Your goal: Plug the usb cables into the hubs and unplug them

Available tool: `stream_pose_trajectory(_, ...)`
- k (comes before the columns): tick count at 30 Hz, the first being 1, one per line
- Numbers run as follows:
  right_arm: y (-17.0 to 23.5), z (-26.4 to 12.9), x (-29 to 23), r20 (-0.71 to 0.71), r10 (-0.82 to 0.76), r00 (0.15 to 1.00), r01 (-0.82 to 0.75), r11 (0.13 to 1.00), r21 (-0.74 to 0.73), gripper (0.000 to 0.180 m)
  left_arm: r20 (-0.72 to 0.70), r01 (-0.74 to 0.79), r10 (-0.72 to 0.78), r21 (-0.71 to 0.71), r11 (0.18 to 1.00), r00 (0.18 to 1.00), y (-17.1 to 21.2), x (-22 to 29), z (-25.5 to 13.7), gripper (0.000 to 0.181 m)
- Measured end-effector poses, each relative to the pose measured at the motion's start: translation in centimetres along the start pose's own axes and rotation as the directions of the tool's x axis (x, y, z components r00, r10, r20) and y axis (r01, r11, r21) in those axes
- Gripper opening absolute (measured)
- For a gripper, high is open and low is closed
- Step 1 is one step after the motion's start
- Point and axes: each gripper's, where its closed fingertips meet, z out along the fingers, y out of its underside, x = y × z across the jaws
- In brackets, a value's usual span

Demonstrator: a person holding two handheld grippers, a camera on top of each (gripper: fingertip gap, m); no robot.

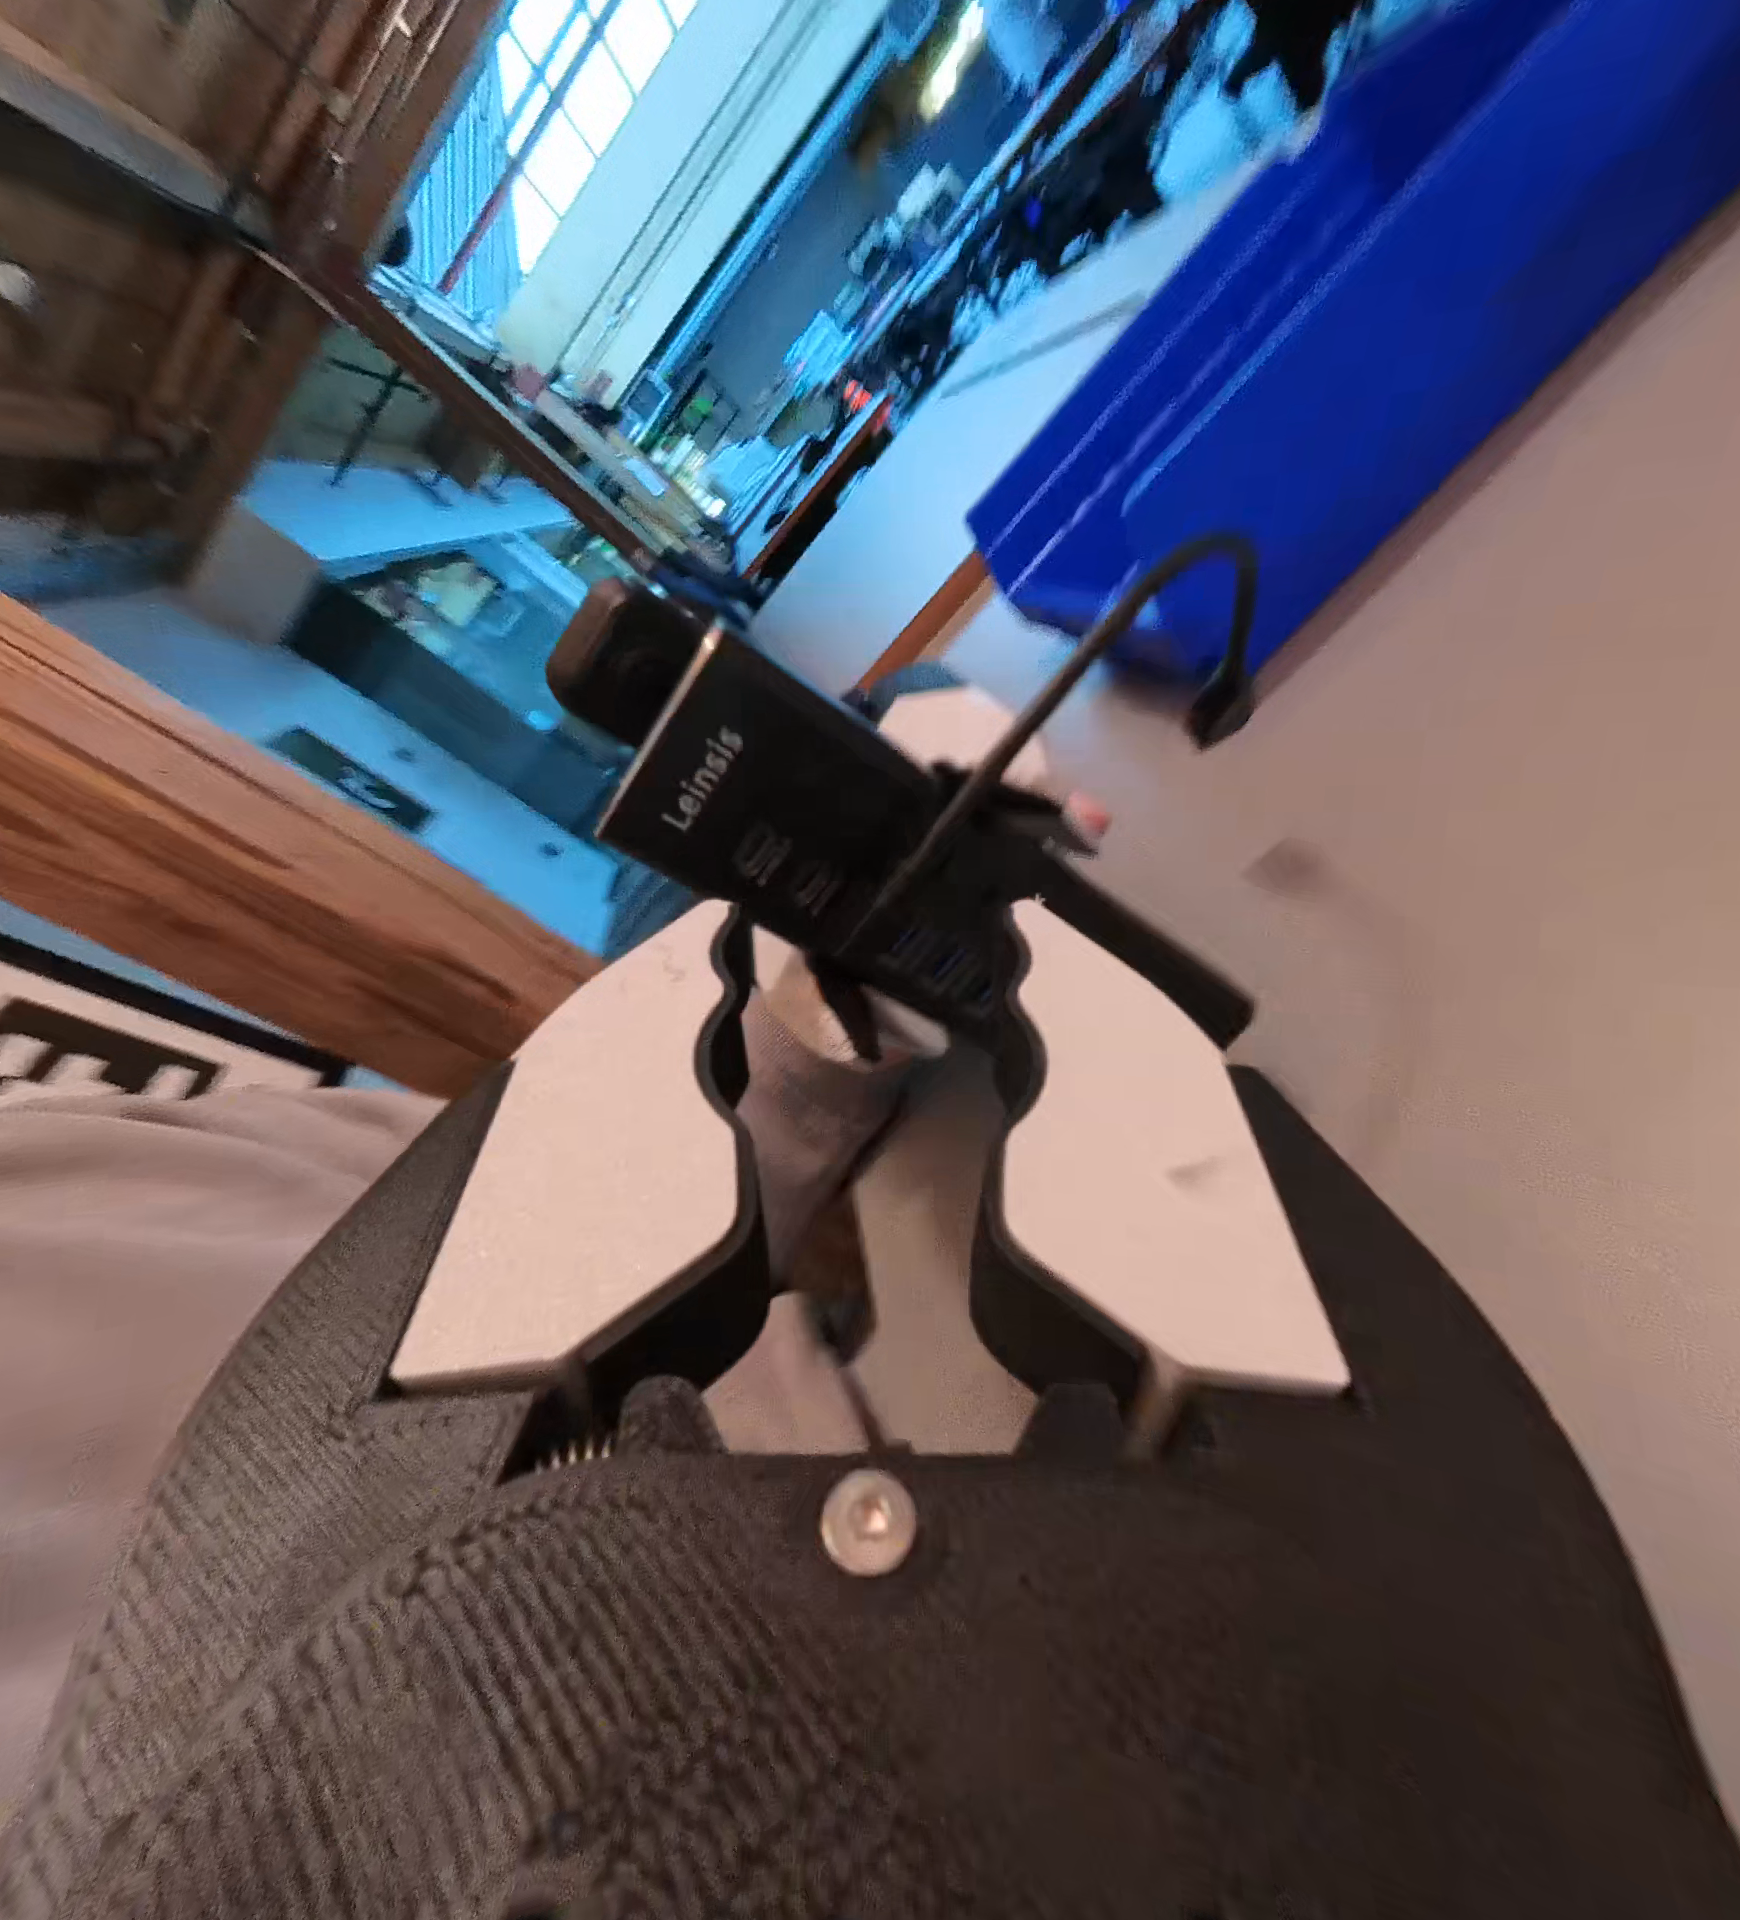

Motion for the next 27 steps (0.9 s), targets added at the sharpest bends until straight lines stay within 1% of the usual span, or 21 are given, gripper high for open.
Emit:
stream_pose_trajectory(1,0.9,0.4,0.2,0.014,0.053,0.998,-0.052,0.998,-0.033,0.044,0.001,-0.010,0.010,-0.008,1.000,1.000,0.2,0.0,0.2,0.064)
stream_pose_trajectory(3,2.4,1.1,0.8,0.001,0.101,0.995,-0.100,0.991,-0.083,0.040,-0.007,-0.023,0.023,-0.011,1.000,1.000,0.5,0.2,0.4,0.064)
stream_pose_trajectory(4,2.8,1.4,1.2,-0.013,0.122,0.992,-0.123,0.989,-0.088,0.037,-0.009,-0.030,0.030,-0.012,0.999,1.000,0.5,0.3,0.5,0.064)
stream_pose_trajectory(5,2.8,1.6,1.2,0.005,0.153,0.988,-0.152,0.985,-0.080,0.036,-0.011,-0.040,0.040,-0.016,0.999,0.999,0.6,0.4,0.6,0.064)
stream_pose_trajectory(6,2.7,1.8,0.9,0.046,0.202,0.978,-0.199,0.978,-0.064,0.029,-0.013,-0.055,0.054,-0.022,0.998,0.998,0.7,0.5,0.6,0.065)
stream_pose_trajectory(7,2.5,1.9,0.4,0.095,0.245,0.965,-0.240,0.969,-0.057,0.016,-0.015,-0.067,0.067,-0.030,0.997,0.998,0.8,0.5,0.6,0.064)
stream_pose_trajectory(9,2.4,2.1,0.4,0.122,0.294,0.948,-0.291,0.956,-0.044,0.010,-0.010,-0.092,0.092,-0.039,0.995,0.996,1.0,0.5,0.6,0.065)
stream_pose_trajectory(11,2.4,2.2,0.3,0.138,0.335,0.932,-0.331,0.942,-0.048,0.010,-0.010,-0.098,0.098,-0.037,0.994,0.995,1.1,0.5,0.5,0.064)
stream_pose_trajectory(15,2.8,2.3,0.4,0.145,0.364,0.920,-0.361,0.931,-0.048,0.010,-0.023,-0.105,0.104,-0.035,0.994,0.994,1.3,0.7,0.6,0.065)
stream_pose_trajectory(19,2.6,2.4,1.0,0.167,0.456,0.874,-0.464,0.886,0.013,0.009,-0.005,-0.084,0.084,-0.054,0.995,0.996,1.8,0.3,0.6,0.065)
stream_pose_trajectory(22,2.9,2.4,1.8,0.104,0.451,0.887,-0.456,0.889,0.036,0.009,0.009,-0.088,0.089,-0.098,0.991,0.996,2.5,0.1,0.7,0.065)
stream_pose_trajectory(24,2.7,2.3,1.7,0.109,0.421,0.900,-0.427,0.903,0.037,0.009,0.024,-0.093,0.096,-0.091,0.991,0.995,2.5,-0.1,0.8,0.065)
stream_pose_trajectory(26,2.9,2.2,1.7,0.101,0.420,0.902,-0.422,0.906,0.003,0.009,0.019,-0.092,0.094,-0.089,0.992,0.995,2.5,0.0,0.9,0.065)
stream_pose_trajectory(27,3.0,2.2,1.5,0.111,0.394,0.912,-0.396,0.918,-0.008,0.014,0.019,-0.097,0.099,-0.090,0.991,0.995,2.5,0.0,0.9,0.065)
